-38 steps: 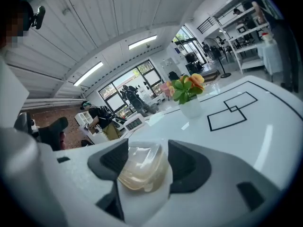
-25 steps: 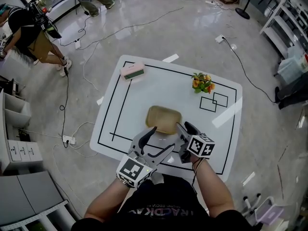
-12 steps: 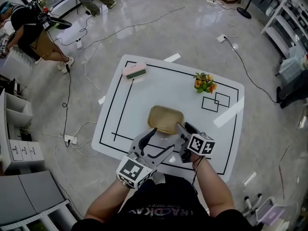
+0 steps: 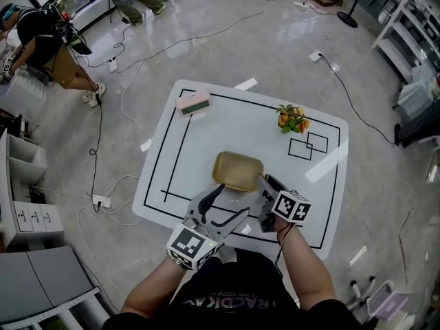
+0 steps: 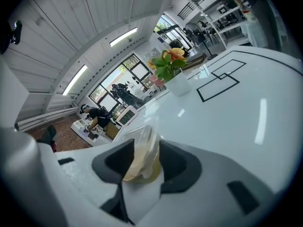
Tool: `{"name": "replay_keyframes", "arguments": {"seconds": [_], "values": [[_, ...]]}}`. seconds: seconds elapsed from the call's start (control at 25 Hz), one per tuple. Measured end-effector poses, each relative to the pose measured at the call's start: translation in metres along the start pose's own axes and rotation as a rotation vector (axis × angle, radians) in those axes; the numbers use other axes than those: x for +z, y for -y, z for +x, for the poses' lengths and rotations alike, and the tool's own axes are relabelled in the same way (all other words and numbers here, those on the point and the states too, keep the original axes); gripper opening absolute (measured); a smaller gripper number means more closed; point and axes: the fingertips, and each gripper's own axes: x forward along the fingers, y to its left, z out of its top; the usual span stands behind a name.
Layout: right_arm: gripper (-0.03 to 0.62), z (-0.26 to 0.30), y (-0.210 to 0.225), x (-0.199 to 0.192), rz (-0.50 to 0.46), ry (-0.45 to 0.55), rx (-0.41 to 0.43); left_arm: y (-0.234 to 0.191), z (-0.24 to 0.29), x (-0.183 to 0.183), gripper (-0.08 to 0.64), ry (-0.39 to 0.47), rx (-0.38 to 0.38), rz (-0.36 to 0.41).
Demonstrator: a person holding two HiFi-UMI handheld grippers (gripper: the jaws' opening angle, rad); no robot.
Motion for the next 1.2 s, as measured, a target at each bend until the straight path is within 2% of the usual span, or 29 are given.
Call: {"name": "replay_keyframes", "arguments": {"seconds": [0.36, 0.76, 1.04, 1.2], "values": [[0.102, -0.011, -0.01, 0.009, 0.004, 0.043, 0.027, 0.003, -0.006, 0.005, 0.342, 0.008, -0.009, 0.009], [0.051, -0.028, -0.046, 0.021, -0.031, 0.11, 0.112, 0.003, -0.019, 0.01, 0.331, 0.02, 0.001, 0.024], [0.048, -0.046, -0.08, 0.032, -0.159, 0.157, 0.146, 0.007, -0.032, 0.009, 0.297, 0.024, -0.002, 0.03], [0.048, -0.062, -0.106, 0.041, -0.236, 0.202, 0.164, 0.008, -0.046, 0.011, 0.221, 0.042, 0.003, 0.025]]}}
